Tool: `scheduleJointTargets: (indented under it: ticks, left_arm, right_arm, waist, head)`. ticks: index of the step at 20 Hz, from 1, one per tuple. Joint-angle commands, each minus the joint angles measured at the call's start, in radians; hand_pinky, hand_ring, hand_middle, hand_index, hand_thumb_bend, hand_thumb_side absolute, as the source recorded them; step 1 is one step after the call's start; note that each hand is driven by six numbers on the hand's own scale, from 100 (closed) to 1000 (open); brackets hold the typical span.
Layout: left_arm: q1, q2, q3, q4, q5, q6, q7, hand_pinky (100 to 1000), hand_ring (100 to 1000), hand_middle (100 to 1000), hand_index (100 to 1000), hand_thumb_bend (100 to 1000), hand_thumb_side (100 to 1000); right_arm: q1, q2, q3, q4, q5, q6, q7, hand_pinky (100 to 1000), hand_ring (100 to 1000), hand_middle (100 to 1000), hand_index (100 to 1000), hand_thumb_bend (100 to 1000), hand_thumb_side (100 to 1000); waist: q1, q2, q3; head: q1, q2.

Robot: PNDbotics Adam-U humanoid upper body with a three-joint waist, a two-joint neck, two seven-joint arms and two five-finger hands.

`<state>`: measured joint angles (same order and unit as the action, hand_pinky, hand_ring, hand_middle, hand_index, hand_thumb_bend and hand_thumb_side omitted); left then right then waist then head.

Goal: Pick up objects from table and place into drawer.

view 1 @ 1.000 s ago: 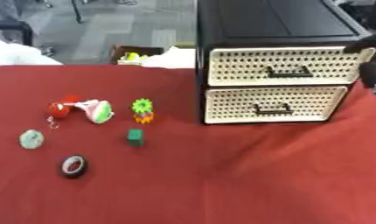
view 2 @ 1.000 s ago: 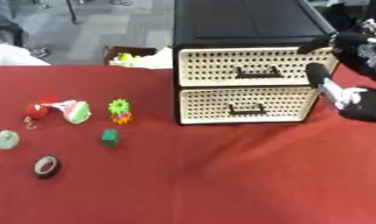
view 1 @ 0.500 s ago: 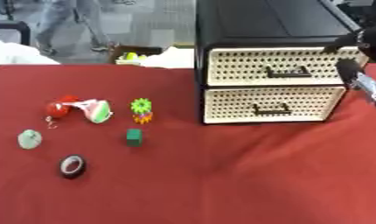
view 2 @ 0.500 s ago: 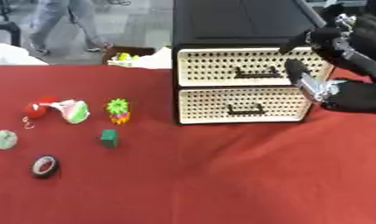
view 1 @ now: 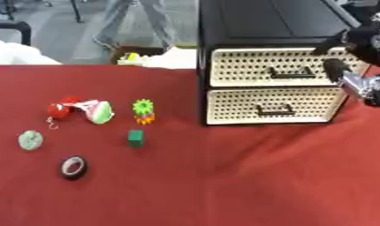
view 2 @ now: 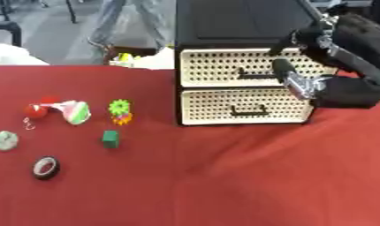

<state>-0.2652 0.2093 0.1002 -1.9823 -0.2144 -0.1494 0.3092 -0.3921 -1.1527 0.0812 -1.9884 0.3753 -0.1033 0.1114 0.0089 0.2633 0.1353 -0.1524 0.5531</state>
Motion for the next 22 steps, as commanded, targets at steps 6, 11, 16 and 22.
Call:
scheduleJointTargets:
  ticks: [6, 11, 16, 22]
  left_arm:
    - [-0.013, 0.019, -0.003, -0.018, 0.003, -0.001, -0.004, 446, 502, 593, 711, 100, 849]
    - [-0.013, 0.018, -0.004, -0.018, 0.003, -0.001, -0.005, 446, 502, 593, 712, 100, 849]
    - [-0.013, 0.017, -0.004, -0.018, 0.004, -0.001, -0.005, 445, 502, 593, 711, 100, 849]
    - [-0.012, 0.016, -0.005, -0.018, 0.004, -0.001, -0.007, 445, 502, 594, 711, 100, 850]
  right_arm:
    - [-0.028, -0.005, 0.009, -0.007, -0.001, 0.042, 0.060, 100, 100, 100, 762, 100, 1000]
    - [-0.041, 0.003, 0.022, 0.011, 0.000, 0.051, 0.083, 100, 100, 100, 775, 100, 1000]
    - [-0.055, 0.014, 0.034, 0.041, 0.012, 0.060, 0.113, 100, 100, 100, 808, 100, 1000]
    - [-0.079, 0.029, 0.044, 0.091, 0.019, 0.083, 0.138, 100, 100, 100, 806, 100, 1000]
  waist:
    - [-0.003, -0.011, 0.003]
    - [-0.003, -0.010, 0.005]
    - [-0.002, -0.007, 0.007]
    - [-0.002, -0.003, 0.010]
  head:
    - [-0.005, -0.002]
    - [-0.007, -0.007]
    - [-0.009, -0.009]
    - [-0.012, -0.012]
